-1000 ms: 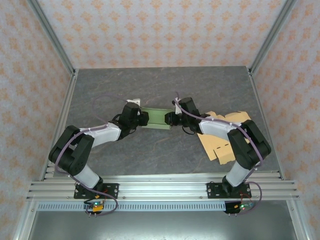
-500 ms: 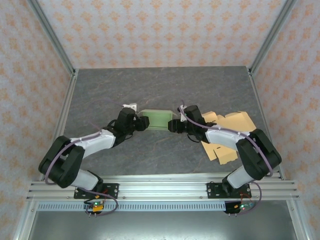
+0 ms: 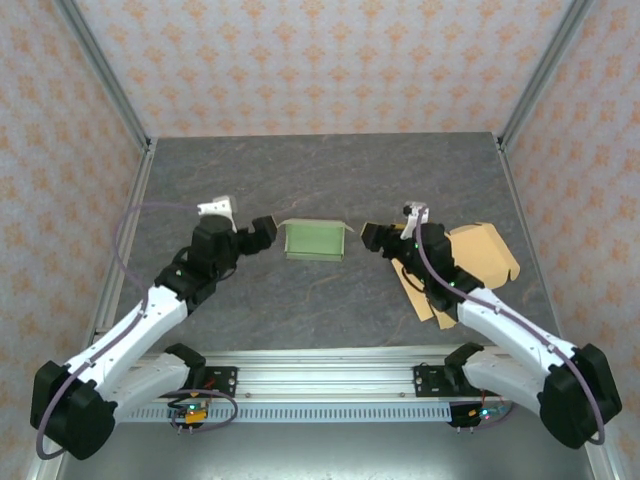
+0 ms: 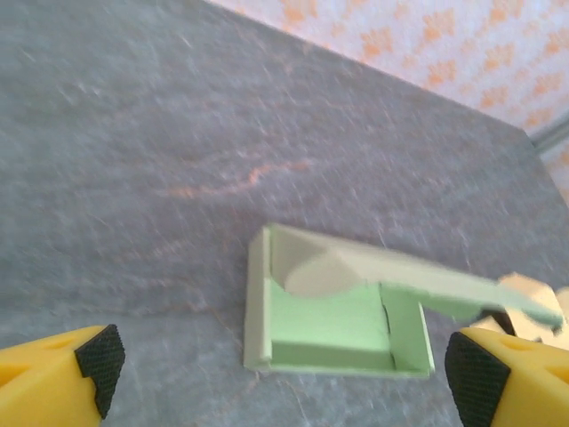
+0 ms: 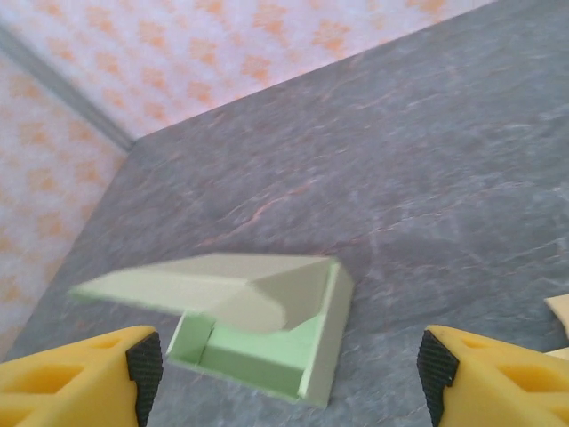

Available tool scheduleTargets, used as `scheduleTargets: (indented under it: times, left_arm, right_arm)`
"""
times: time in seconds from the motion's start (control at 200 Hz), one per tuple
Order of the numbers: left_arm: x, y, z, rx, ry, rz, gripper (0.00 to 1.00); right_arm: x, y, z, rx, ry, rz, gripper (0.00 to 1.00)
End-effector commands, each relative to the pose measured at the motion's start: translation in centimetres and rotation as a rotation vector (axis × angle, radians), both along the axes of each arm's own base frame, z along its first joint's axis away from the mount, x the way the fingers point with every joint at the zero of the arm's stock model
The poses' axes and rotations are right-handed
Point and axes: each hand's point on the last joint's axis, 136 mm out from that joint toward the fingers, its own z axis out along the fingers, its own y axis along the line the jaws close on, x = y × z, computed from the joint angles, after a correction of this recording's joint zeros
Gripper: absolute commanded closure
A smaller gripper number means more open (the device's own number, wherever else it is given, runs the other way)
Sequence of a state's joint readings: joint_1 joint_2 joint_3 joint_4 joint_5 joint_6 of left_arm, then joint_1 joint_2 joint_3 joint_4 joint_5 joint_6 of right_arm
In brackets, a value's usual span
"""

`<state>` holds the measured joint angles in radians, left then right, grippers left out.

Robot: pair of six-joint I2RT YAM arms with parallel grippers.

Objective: Fold the paper box

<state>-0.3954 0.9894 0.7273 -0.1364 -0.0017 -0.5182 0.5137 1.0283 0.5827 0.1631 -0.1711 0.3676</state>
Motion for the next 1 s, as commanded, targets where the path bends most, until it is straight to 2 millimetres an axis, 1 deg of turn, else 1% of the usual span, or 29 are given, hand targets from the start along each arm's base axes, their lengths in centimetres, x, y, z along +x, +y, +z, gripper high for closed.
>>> scheduleTargets:
  times: [0.0,0.05,0.09,0.165,0.27,0.35,0.395,0.43,0.481,0.521,0.591,0.671,0.766,0.856,0.931,0.996]
  left_arm:
    - [2.1,1.9,1.1,0.102,0.047,0.066,0.00]
    - [3.5,1.7,1.0,0.120,0.068,0.057,0.00]
    - [4.7,1.3,0.6,0.134,0.091,0.041,0.00]
    - [6.6,0.2,-1.2,0.132,0.169,-0.005,0.00]
    - [8.5,-2.5,-4.0,0.094,0.230,-0.112,0.01]
    - [9.1,-4.1,-6.4,0.060,0.264,-0.184,0.06]
    - [9.0,-4.6,-7.7,0.065,0.281,-0.219,0.10]
    - [8.9,-4.6,-8.6,0.083,0.296,-0.235,0.12]
    - [8.5,-4.6,-10.1,0.116,0.319,-0.254,0.12]
    - [8.2,-4.6,-11.2,0.133,0.324,-0.275,0.15]
    - [7.4,-4.8,-12.8,0.133,0.305,-0.309,0.16]
    - [6.5,-4.8,-14.2,0.130,0.306,-0.324,0.16]
    - [5.2,-4.9,-16.3,0.142,0.363,-0.347,0.20]
    - [4.3,-5.1,-18.0,0.161,0.416,-0.364,0.23]
    - [3.9,-5.1,-18.7,0.151,0.428,-0.350,0.25]
    - [3.8,-5.2,-18.8,0.128,0.424,-0.336,0.25]
  right_arm:
    - [3.1,0.0,0.4,0.063,0.115,-0.056,0.21]
    - [4.3,1.5,0.4,0.078,0.155,-0.005,0.20]
    - [5.2,2.5,0.4,0.075,0.178,0.025,0.19]
    - [7.0,3.7,0.2,0.045,0.214,0.052,0.19]
    - [9.1,4.4,-1.6,-0.047,0.243,0.072,0.21]
    - [9.9,4.7,-3.6,-0.127,0.273,0.108,0.24]
    - [9.8,5.1,-4.9,-0.163,0.300,0.148,0.27]
    - [9.5,5.4,-6.1,-0.183,0.329,0.178,0.29]
    - [8.9,5.6,-7.6,-0.197,0.369,0.211,0.30]
    - [8.4,5.6,-8.8,-0.206,0.396,0.230,0.31]
    - [7.6,5.2,-10.6,-0.228,0.438,0.232,0.31]
    - [6.9,4.6,-12.2,-0.265,0.472,0.229,0.31]
    - [6.6,4.0,-13.1,-0.302,0.506,0.219,0.31]
    - [6.6,3.8,-13.4,-0.315,0.518,0.213,0.31]
    - [6.7,3.9,-12.8,-0.300,0.515,0.207,0.31]
    - [6.7,4.3,-12.0,-0.270,0.505,0.212,0.31]
